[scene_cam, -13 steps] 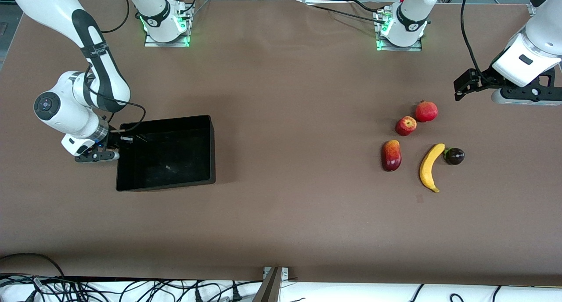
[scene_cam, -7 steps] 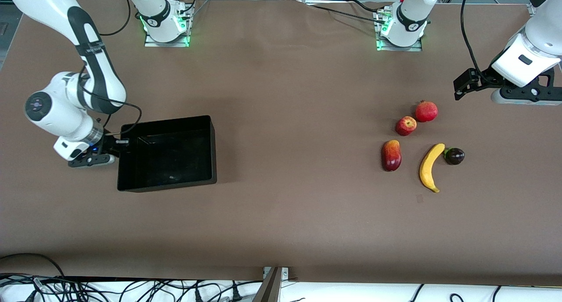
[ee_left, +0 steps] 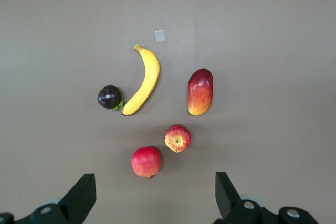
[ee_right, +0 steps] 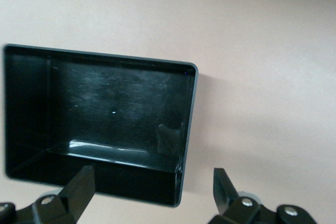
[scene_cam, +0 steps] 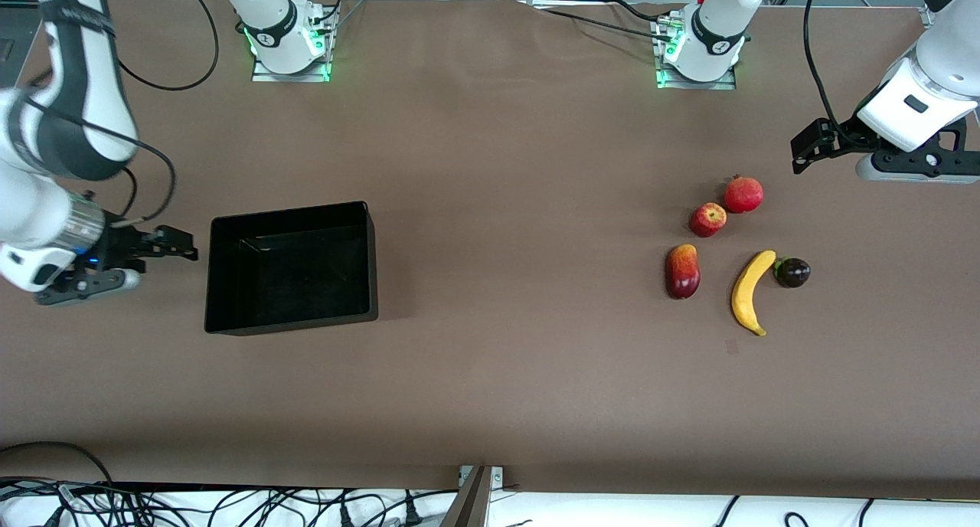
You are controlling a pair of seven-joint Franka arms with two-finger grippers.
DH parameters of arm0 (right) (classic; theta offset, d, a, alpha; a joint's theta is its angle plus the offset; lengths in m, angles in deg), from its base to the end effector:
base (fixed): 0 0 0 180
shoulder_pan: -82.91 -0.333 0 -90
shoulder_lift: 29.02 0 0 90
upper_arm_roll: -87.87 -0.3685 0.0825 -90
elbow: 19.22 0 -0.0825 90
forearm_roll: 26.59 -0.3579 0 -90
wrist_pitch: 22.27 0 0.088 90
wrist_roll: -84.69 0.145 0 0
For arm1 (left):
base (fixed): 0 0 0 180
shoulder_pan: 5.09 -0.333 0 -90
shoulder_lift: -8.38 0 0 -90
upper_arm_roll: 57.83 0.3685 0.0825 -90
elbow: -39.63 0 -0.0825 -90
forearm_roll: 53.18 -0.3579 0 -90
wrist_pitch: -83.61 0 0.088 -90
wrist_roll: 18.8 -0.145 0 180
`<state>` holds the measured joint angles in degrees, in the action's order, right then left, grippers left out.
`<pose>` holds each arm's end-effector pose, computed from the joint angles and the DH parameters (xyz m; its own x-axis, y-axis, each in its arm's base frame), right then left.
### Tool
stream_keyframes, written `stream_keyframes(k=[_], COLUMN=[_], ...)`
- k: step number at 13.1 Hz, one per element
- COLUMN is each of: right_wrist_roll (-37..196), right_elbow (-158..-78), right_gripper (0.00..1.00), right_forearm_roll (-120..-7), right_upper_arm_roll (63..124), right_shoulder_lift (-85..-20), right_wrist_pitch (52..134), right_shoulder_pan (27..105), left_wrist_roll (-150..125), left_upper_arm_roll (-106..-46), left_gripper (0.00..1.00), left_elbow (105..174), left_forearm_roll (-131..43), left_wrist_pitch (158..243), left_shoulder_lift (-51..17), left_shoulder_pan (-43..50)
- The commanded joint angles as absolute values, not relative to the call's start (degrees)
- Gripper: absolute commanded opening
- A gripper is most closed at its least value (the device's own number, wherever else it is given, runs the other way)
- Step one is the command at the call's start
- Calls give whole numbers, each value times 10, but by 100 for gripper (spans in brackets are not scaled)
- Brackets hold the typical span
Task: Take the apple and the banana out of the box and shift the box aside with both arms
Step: 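Open the right gripper off the tray rim and draw it back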
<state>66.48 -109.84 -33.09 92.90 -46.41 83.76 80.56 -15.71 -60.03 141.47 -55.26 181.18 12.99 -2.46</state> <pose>0.6379 -0.0104 0.4809 0.9709 0.2394 -0.0071 0.2379 -0.9673 -0.0883 0.5055 -0.0387 0.5993 0.9994 -0.0351 0.0079 -0.0347 -0.9986 -0.0387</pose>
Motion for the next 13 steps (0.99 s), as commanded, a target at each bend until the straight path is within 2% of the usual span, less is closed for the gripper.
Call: stream_keyframes(k=[1, 3, 8, 10, 13], right_wrist_roll=[664, 664, 709, 709, 707], right_elbow=[-1052, -1060, -1161, -1179, -1162], right_gripper=[100, 100, 100, 100, 100], right_forearm_roll=[-337, -331, -297, -298, -298], right_upper_arm_roll=[925, 926, 924, 921, 915], right_shoulder_lift=[-431, -392, -287, -277, -284], right_wrist_pitch=[742, 726, 727, 740, 743], right_shoulder_pan=[805, 795, 794, 794, 789], left_wrist_roll=[-156, -156, -157, -156, -156], left_upper_arm_roll=[-594, -594, -594, -594, -594], left_gripper=[100, 100, 100, 100, 100], left_elbow=[1395, 1395, 1395, 1395, 1395], left_forearm_roll=[-541, -541, -541, -541, -541], left_wrist_pitch=[1796, 1795, 1795, 1795, 1795], left_shoulder_lift=[120, 120, 120, 120, 120], left_shoulder_pan=[-18, -18, -18, -18, -18])
